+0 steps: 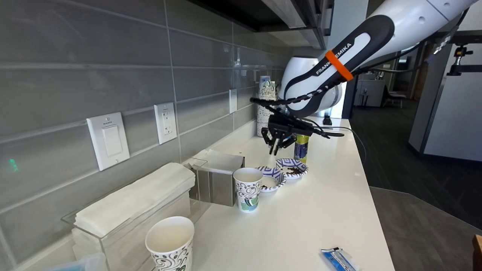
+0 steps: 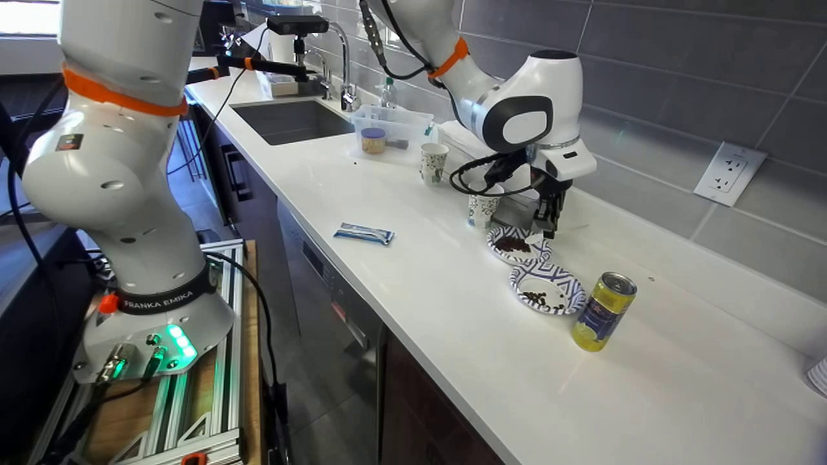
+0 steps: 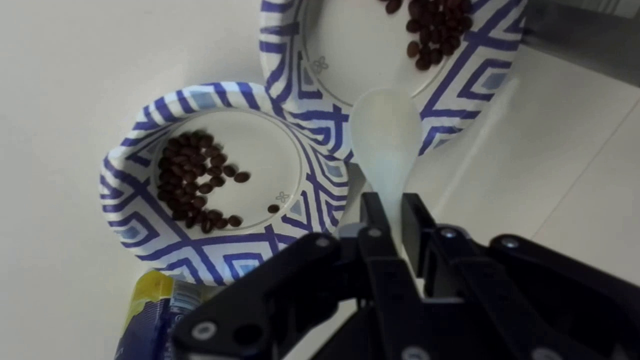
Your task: Pick up the spoon from the counter and scoop some of the contents from the bowl and pour them in the cup
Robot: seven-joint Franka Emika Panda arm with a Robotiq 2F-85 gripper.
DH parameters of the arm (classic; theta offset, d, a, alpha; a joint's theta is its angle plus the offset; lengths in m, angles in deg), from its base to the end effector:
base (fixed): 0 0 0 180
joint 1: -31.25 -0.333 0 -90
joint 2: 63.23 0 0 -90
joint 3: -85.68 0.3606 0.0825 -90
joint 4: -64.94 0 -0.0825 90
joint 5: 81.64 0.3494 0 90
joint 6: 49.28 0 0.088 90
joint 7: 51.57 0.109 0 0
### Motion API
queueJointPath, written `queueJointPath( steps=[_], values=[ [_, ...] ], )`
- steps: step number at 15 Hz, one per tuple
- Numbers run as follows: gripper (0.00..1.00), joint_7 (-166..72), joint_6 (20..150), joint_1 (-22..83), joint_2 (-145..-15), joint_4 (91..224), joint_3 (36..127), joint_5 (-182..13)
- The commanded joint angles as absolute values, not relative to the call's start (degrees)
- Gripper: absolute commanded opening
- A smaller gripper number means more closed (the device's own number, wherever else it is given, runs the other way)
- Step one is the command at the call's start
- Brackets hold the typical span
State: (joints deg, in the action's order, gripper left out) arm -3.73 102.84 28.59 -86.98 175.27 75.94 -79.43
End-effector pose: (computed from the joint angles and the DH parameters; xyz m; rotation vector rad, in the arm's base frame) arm 0.6427 -0.0689 0.3731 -2.6854 1.4058 -0.4829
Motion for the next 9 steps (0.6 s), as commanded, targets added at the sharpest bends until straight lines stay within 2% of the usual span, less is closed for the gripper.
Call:
queueJointPath(
  steps=[1, 9],
  values=[
    [0.04, 6.05, 105.36, 24.45, -92.86, 170.57, 72.39, -81.95],
    [0.04, 21.88, 105.99, 16.48, -100.16, 165.13, 66.09, -88.23]
  ],
)
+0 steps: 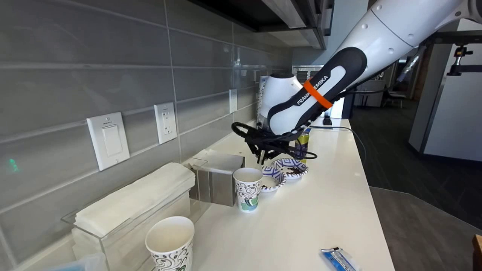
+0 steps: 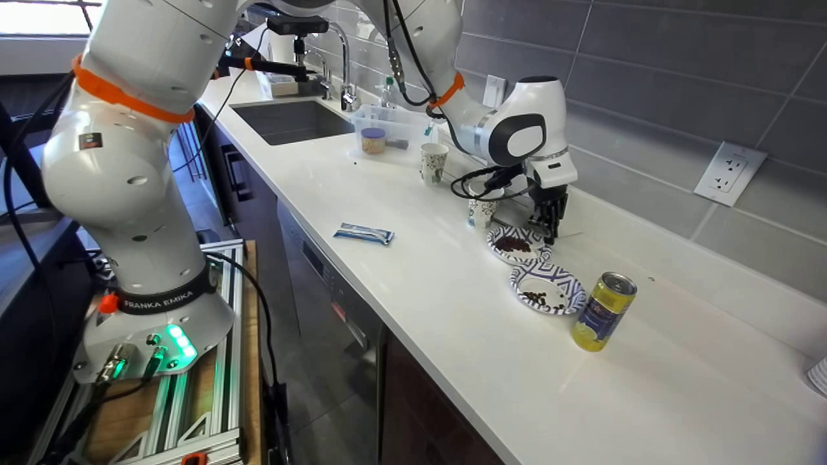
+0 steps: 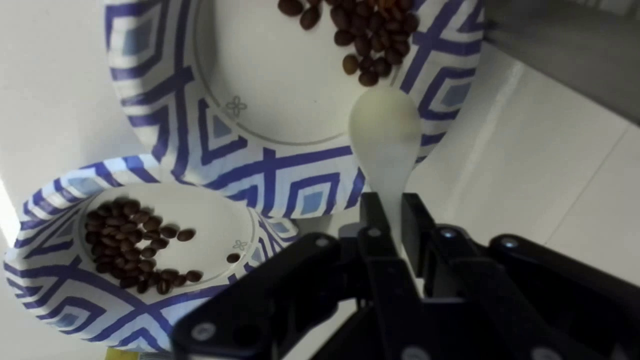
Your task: Pick up the spoon from the counter and scoop some of the contents from the bowl and pour them in the cup
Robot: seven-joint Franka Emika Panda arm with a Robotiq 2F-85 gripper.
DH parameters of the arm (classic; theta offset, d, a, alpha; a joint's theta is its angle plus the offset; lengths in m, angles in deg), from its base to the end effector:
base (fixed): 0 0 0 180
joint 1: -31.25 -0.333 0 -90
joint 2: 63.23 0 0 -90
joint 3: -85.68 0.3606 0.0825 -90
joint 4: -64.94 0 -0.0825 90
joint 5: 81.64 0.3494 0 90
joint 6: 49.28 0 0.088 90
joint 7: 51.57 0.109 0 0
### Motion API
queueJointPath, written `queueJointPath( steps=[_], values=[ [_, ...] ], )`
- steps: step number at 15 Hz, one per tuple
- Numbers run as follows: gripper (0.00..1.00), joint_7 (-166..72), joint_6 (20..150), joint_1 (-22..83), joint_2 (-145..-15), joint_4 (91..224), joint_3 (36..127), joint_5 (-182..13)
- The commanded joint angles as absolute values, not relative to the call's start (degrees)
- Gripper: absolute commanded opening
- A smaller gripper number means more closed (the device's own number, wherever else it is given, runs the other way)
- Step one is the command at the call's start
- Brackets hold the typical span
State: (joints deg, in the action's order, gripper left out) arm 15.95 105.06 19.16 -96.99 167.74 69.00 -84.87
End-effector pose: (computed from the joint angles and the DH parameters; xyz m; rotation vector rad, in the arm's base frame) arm 0.6861 -0.0220 0.3263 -2.5867 1.6544 -0.5862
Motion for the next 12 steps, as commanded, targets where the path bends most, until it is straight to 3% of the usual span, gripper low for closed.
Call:
queueJointPath(
  steps=[1, 12],
  values=[
    [0.04, 23.14, 105.92, 15.89, -100.57, 164.77, 65.51, -89.07],
    [0.04, 20.17, 104.19, 17.12, -99.69, 165.4, 67.55, -91.78]
  ],
)
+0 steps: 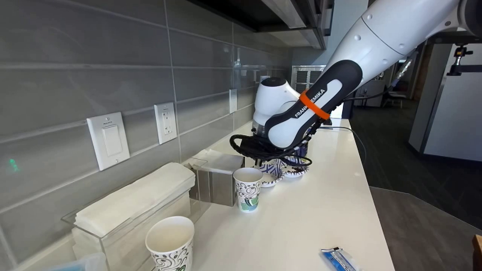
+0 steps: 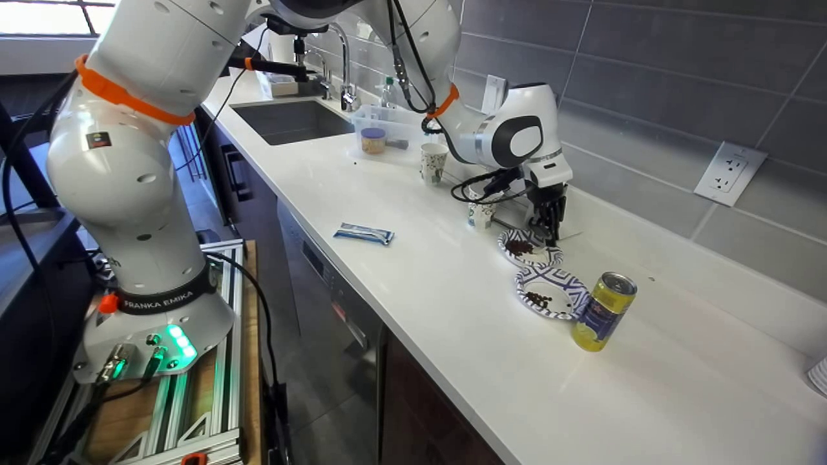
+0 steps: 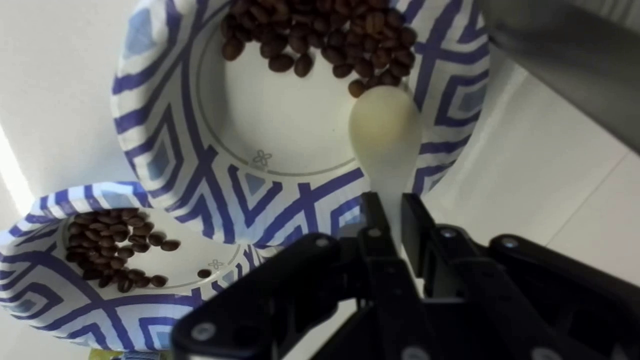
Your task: Pick up the spoon from the counter and scoop some of the contents from the bowl and pour them in the cup
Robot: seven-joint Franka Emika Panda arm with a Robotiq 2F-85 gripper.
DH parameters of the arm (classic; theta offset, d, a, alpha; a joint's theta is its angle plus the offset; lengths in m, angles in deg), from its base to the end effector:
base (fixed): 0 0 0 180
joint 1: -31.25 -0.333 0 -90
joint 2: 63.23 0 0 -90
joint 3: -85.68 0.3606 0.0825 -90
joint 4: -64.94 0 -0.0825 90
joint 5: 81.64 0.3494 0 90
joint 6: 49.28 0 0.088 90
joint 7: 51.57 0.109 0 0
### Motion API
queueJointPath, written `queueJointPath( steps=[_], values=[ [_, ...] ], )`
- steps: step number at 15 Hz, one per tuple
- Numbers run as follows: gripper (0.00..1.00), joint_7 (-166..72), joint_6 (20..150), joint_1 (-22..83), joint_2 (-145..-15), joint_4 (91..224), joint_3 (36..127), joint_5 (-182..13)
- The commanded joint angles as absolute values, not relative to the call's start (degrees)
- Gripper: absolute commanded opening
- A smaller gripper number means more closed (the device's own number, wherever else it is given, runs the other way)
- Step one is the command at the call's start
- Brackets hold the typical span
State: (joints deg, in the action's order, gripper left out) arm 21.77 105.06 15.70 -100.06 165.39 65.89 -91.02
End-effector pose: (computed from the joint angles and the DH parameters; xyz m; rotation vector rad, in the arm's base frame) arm 0.6965 -0.0052 0.3123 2.5584 -1.6016 0.6534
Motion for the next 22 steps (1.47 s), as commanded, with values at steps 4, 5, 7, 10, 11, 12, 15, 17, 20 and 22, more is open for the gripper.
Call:
queueJointPath(
  steps=[4, 5, 7, 10, 11, 12, 15, 17, 20, 22],
  values=[
    [0.04, 13.72, 103.94, 20.17, -98.14, 166.28, 71.78, -89.43],
    [0.04, 12.13, 103.83, 20.92, -97.88, 166.43, 72.68, -88.95],
    [0.04, 7.84, 102.96, 23.13, -97.18, 166.83, 75.38, -87.18],
    [0.04, 0.24, 100.58, 26.56, -96.48, 166.95, 78.99, -83.55],
    [0.04, -2.1, 99.72, 27.35, -96.38, 166.89, 79.58, -82.52],
    [0.04, -4.14, 98.51, 28.05, -96.27, 166.76, 80.22, -81.25],
    [0.04, -9.18, 95.51, 29.42, -95.89, 166.61, 81.04, -78.46],
    [0.04, -12.21, 93.36, 30.24, -95.81, 166.43, 81.54, -76.66],
    [0.04, -16.3, 90.64, 31.18, -95.53, 166.39, 82.16, -74.22],
    [0.04, -18.57, 88.75, 31.69, -95.51, 166.2, 82.53, -72.47]
  ],
)
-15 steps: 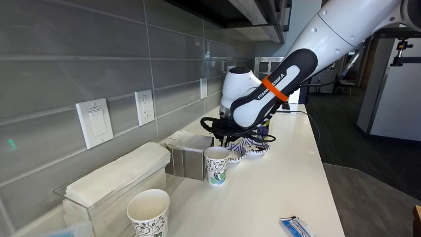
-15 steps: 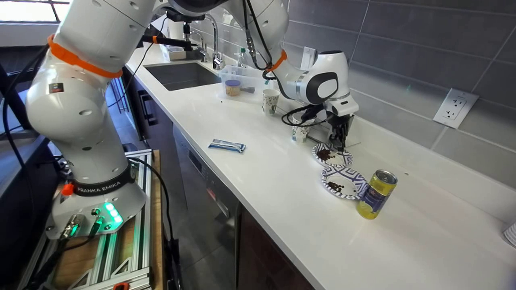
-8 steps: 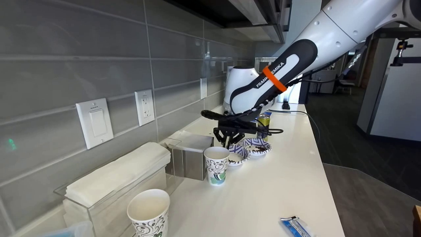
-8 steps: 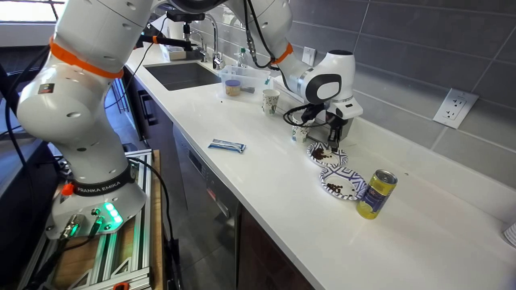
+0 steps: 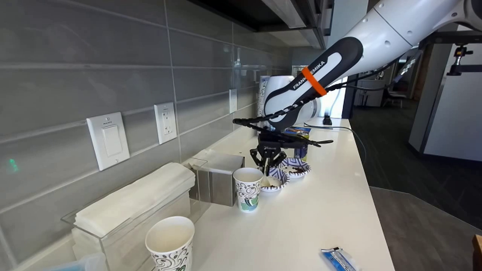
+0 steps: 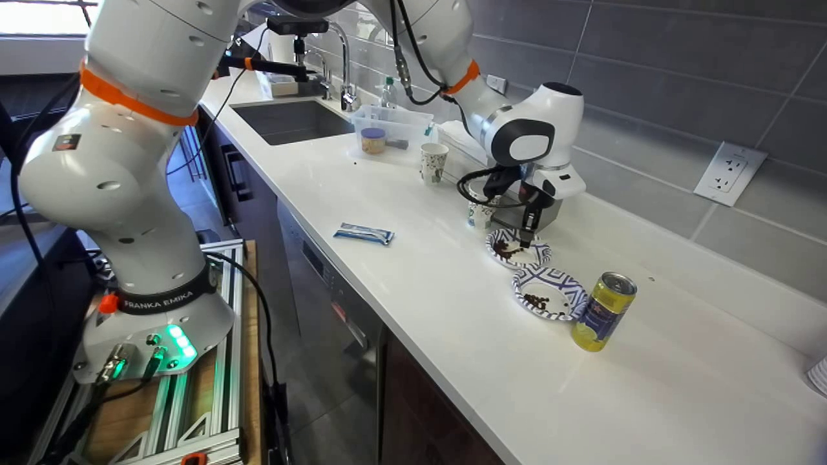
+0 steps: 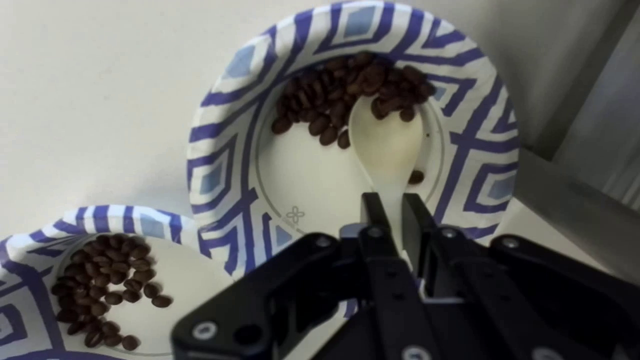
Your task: Pick up the spoon from the counter and scoop some of the contents from the bowl and pour them in the cup
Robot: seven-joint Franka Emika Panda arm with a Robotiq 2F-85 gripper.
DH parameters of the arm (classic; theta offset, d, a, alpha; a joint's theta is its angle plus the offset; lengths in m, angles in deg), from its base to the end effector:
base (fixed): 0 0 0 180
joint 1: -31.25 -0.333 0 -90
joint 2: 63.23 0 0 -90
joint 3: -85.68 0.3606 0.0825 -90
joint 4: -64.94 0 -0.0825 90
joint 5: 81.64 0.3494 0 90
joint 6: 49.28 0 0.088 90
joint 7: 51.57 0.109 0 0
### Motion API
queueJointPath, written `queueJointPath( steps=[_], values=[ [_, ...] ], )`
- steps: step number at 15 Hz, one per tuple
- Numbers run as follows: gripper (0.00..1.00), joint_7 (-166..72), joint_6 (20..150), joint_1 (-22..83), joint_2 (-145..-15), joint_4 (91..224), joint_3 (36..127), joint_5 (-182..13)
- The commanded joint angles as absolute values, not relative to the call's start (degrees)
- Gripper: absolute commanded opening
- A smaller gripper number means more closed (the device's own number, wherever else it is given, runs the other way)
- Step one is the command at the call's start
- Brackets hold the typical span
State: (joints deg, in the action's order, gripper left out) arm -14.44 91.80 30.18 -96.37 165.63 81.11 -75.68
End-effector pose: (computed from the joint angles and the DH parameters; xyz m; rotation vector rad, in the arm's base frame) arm 0.6757 -0.0335 0.3114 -2.8475 1.1541 -0.1780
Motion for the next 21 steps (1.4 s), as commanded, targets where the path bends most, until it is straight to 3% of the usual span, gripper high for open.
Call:
queueJointPath(
  steps=[1, 21],
  values=[
    [0.04, -19.54, 87.6, 32.01, -95.5, 166.05, 82.81, -71.42],
    [0.04, -23.38, 67.45, 37.92, -94.23, 159.8, 82.88, -55.18]
  ],
)
